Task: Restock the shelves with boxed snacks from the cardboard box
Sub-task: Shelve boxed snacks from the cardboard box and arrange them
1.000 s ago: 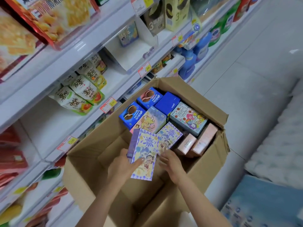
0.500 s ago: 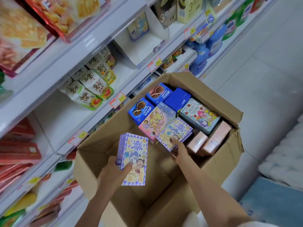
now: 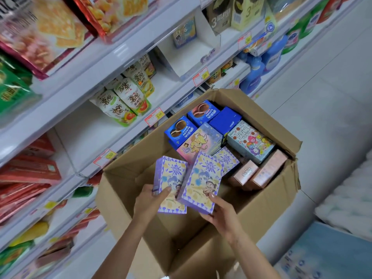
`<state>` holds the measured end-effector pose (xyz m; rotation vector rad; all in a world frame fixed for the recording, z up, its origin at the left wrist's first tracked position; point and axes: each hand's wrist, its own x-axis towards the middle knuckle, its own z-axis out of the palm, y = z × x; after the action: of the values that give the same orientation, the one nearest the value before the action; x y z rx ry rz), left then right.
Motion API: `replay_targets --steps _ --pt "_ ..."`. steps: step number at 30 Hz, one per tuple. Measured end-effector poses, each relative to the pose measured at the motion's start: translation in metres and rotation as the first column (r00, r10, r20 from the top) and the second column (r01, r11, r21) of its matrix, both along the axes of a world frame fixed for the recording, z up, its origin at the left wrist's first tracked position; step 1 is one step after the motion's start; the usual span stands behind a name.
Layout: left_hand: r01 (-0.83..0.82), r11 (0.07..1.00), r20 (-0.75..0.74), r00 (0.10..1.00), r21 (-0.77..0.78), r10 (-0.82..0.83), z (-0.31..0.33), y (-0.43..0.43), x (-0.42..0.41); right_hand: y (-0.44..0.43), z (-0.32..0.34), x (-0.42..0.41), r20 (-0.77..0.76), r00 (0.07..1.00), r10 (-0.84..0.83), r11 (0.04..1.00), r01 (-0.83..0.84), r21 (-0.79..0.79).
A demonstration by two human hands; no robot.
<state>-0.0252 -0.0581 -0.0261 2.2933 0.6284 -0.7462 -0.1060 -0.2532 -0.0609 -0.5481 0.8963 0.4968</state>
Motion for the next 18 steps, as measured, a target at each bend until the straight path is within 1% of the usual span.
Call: replay_targets --steps 2,4,8,11,14,16,18 --pt "0.002 0.999 0.012 1.0 -0.044 -0.002 -0.002 -0.003 -0.004 0.002 0.0 -0.002 0.025 0.998 0.057 0.998 -0.058 0.027" --pt "-0.012 0.998 0.03 0.999 -0.063 0.013 -0.003 -0.005 -0.006 0.004 -0.001 -0.002 0.032 0.997 0.07 0.997 -0.071 0.027" --pt "-0.051 0.999 0.052 0.997 -0.003 0.051 -0.004 -0.004 -0.007 0.003 -0.002 0.005 0.052 0.997 0.051 0.999 -0.051 -0.01" --pt "-0.088 0.992 0.075 0.994 0.09 0.082 -0.004 0.004 -0.008 0.004 -0.001 0.033 0.036 0.998 0.051 0.99 -0.045 -0.135" --pt "-0.121 0.985 0.098 0.989 0.126 0.109 -0.007 0.013 -0.009 0.007 -0.001 0.068 0.012 0.998 0.057 0.961 -0.052 -0.271" --pt "-0.151 0.978 0.08 0.987 0.147 0.14 -0.009 0.017 -0.012 0.008 0.0 0.078 0.035 0.994 0.099 0.942 -0.083 -0.325" --pt "-0.192 0.97 0.017 0.981 0.146 0.192 -0.017 0.02 -0.015 0.011 0.002 0.072 0.071 0.986 0.154 0.924 -0.118 -0.363"
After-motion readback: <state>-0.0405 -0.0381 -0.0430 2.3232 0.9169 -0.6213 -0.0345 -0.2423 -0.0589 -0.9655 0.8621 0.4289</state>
